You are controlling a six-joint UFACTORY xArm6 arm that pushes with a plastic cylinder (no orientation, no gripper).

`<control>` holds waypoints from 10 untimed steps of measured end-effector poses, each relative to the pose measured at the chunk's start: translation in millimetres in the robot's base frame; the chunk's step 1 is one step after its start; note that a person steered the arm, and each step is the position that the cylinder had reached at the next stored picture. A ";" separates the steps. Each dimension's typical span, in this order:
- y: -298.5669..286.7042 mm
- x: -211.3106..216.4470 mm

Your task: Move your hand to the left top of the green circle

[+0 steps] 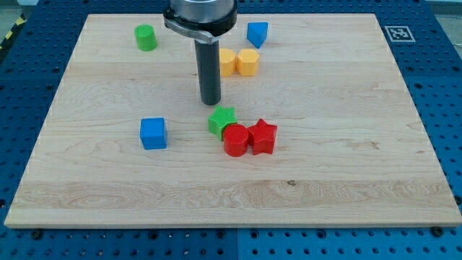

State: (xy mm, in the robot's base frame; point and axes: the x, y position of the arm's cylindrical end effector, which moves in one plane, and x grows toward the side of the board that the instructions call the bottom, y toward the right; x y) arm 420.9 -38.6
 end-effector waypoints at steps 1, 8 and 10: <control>-3.2 0.0; -110.8 -62.1; -205.2 -87.1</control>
State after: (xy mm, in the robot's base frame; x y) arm 333.8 -243.8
